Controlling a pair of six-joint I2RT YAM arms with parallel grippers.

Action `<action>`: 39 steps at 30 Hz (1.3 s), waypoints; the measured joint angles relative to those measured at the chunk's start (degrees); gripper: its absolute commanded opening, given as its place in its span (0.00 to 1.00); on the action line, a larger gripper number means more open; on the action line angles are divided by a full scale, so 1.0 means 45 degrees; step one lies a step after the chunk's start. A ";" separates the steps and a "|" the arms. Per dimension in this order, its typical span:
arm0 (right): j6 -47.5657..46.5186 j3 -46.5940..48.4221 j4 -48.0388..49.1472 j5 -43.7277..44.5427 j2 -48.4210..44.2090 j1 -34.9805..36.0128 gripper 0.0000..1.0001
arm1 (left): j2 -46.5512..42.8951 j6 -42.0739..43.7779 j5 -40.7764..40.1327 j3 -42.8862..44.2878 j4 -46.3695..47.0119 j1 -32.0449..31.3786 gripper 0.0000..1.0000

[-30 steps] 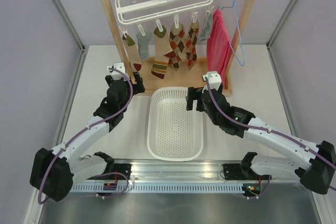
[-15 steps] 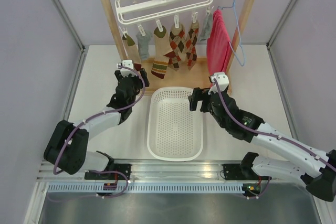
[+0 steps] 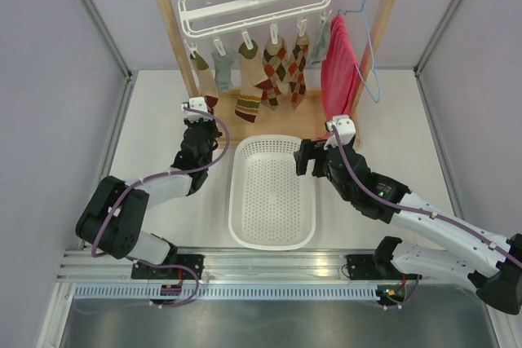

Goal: Remove the socks clipped to the hanger

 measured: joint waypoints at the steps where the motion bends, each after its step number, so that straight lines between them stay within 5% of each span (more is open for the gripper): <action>1: 0.0000 0.0000 0.0000 0.0000 0.0005 0.0000 0.98 | 0.0000 0.0034 -0.0010 0.0000 0.0092 0.0000 0.02; 8: -0.0005 0.0000 -0.0005 -0.0005 0.0024 0.0000 0.98 | -0.0777 0.0029 -0.0019 -0.0617 0.0379 0.0000 0.02; 22: -0.0568 0.0952 -0.0083 -0.1064 0.1821 0.0000 0.97 | -0.7665 -0.1515 0.0685 -0.1768 -0.4279 -0.0850 0.02; 39: -0.1996 0.7281 0.0189 -0.3755 0.5620 0.0772 0.97 | -1.2327 -0.2943 0.0991 -0.1637 -1.0540 -0.2331 0.02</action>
